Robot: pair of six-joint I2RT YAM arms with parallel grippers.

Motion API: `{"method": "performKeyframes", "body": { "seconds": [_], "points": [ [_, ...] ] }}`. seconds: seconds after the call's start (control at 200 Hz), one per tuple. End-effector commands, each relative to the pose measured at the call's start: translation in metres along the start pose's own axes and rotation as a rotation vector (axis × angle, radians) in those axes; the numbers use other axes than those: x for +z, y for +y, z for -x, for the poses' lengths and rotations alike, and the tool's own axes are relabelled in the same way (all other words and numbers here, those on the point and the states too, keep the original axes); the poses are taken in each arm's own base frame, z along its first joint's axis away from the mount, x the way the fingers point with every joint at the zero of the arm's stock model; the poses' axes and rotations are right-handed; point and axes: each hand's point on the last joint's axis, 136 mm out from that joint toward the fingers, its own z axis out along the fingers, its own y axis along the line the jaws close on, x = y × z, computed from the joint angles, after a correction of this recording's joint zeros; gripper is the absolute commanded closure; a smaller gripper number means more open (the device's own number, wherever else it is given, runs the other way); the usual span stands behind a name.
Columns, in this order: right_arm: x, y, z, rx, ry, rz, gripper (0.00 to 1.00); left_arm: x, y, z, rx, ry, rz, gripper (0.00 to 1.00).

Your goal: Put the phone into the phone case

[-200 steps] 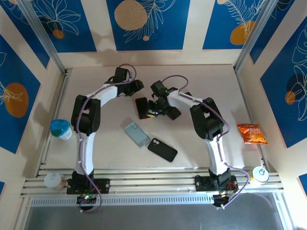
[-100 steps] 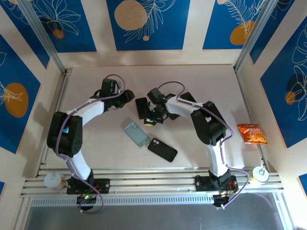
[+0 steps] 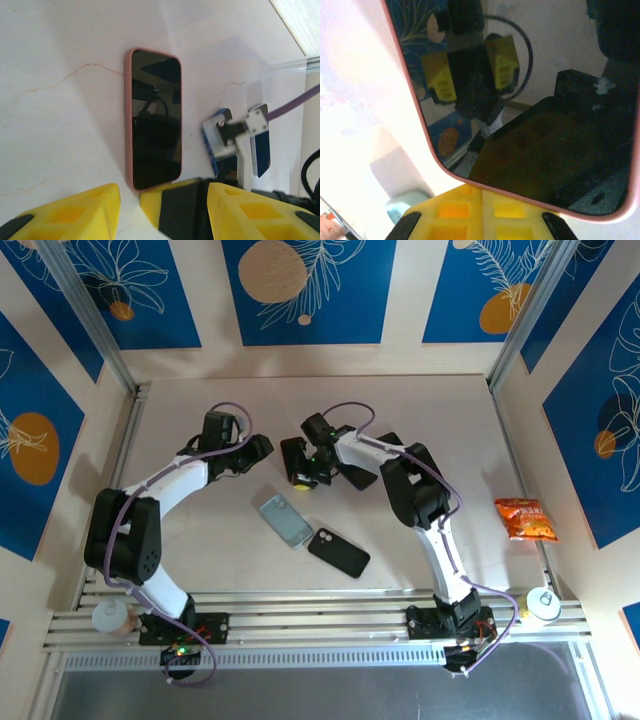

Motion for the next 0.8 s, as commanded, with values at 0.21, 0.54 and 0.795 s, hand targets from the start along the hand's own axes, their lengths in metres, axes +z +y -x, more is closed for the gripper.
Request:
{"method": "performKeyframes", "body": {
  "seconds": [0.21,0.54,0.795],
  "points": [
    [0.008,0.008,0.049,-0.008,-0.024,0.046,1.00,-0.018,0.016,0.001,0.004,-0.017,0.054,0.50],
    [0.015,0.026,0.061,-0.033,-0.028,0.082,1.00,-0.030,0.020,0.003,0.014,-0.031,0.074,0.50],
    [-0.042,0.040,0.041,-0.126,-0.119,0.093,0.92,-0.036,0.027,-0.008,0.035,-0.024,0.087,0.50]
  ]
}}
